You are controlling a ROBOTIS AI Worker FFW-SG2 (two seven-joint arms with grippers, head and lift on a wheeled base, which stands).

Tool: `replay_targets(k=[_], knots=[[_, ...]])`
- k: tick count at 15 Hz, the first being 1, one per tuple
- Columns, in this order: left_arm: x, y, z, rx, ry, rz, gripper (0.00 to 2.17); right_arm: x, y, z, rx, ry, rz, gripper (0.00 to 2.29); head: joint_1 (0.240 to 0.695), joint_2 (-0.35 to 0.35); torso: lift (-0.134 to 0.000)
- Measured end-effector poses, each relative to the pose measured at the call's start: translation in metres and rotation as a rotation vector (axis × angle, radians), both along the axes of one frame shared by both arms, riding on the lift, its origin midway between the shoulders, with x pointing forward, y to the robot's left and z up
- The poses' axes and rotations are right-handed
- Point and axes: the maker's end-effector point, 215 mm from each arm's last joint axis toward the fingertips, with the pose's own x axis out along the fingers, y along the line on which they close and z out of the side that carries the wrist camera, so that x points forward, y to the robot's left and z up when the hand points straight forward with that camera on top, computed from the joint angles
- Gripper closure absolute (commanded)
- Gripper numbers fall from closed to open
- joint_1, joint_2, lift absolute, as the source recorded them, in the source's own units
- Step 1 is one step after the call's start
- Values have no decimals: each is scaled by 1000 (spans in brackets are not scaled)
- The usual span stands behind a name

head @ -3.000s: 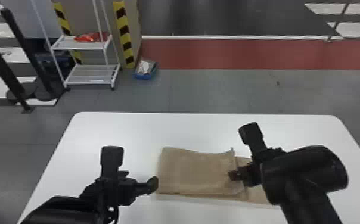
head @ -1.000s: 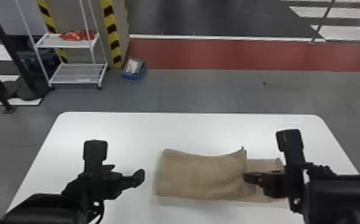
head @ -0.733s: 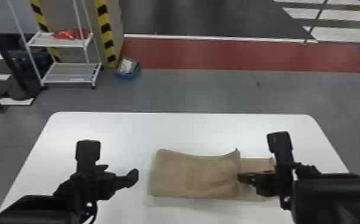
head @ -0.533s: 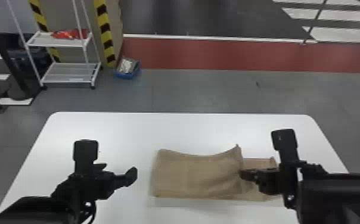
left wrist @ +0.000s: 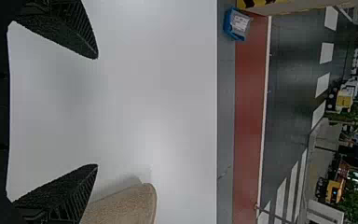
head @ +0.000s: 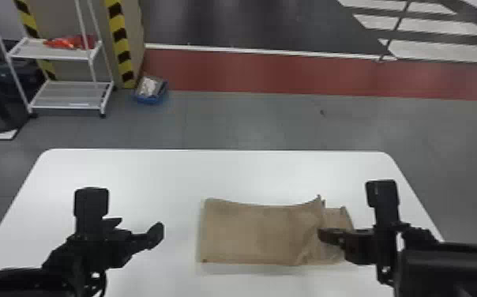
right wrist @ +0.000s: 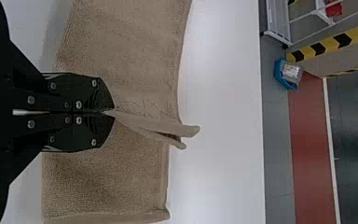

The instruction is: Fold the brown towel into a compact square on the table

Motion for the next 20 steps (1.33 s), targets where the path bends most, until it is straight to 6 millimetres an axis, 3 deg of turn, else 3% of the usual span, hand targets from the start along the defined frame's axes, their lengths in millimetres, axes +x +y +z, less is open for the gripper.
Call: replay_targets(k=[3,5,8,10,12,16,20], knots=[[-4,-1,-4,0,7,-2,43,4,0,-15,-4,20,7,1409,695,-120,0],[-5,-3,-4,0,9,-6,43,6,-2,-12,0,13,2,1409,695,-125,0],[-6,-7,-5,-2,12,-13,43,9,-16,23,28,-40,-26,1409,695,-139,0],[-7,-8,-6,-1,13,-14,43,4,-41,45,42,-77,-75,1409,695,-175,0],[-8,-8,-8,-1,17,-14,43,-3,-63,34,42,-67,-116,1409,695,-200,0],[-9,-15,-9,0,20,-26,43,-4,-62,-9,39,-12,-104,1409,695,-213,0],[-12,-14,-12,3,25,-27,43,6,-66,-13,56,-5,-123,1409,695,-216,0]])
